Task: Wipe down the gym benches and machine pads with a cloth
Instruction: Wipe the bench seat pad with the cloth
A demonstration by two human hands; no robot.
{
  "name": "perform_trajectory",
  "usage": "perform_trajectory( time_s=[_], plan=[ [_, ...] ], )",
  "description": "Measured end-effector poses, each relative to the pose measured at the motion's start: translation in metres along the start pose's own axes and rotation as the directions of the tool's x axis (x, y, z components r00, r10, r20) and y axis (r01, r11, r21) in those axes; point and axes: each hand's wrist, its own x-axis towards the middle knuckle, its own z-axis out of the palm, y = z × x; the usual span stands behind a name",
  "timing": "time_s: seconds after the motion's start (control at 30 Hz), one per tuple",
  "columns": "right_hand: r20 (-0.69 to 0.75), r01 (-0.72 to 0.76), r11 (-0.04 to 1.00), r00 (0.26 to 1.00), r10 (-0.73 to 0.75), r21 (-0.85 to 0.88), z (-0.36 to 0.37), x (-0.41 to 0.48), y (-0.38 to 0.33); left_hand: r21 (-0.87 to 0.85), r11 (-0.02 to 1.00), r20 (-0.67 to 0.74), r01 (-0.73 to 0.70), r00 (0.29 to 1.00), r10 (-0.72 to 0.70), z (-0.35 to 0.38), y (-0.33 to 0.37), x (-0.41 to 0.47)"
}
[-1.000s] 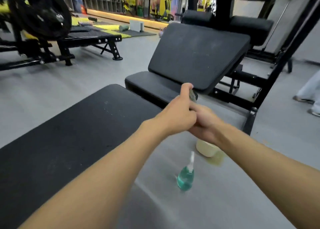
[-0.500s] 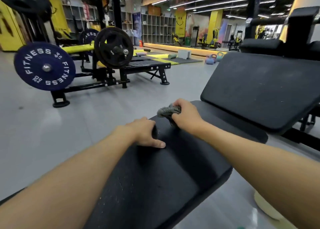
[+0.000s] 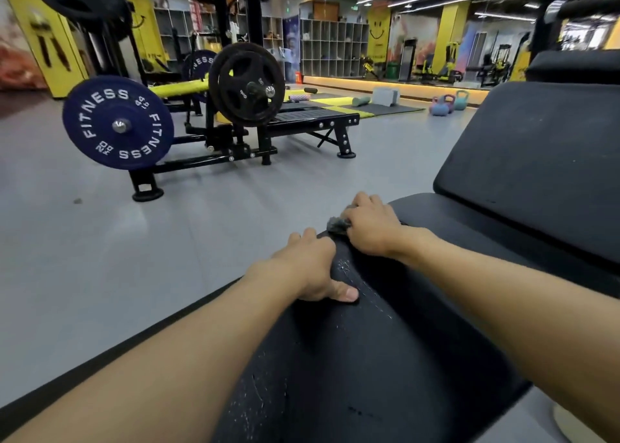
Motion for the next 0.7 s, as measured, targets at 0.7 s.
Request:
perform_trajectory(
  time_s=[0.7],
  plan=[
    [-0.182, 0.093, 0.98, 0.981, -0.061, 0.174, 0.002, -0.021, -0.005, -0.118, 0.993, 0.021, -0.012, 1.0, 0.015, 0.015, 0.007, -0.047]
  ],
)
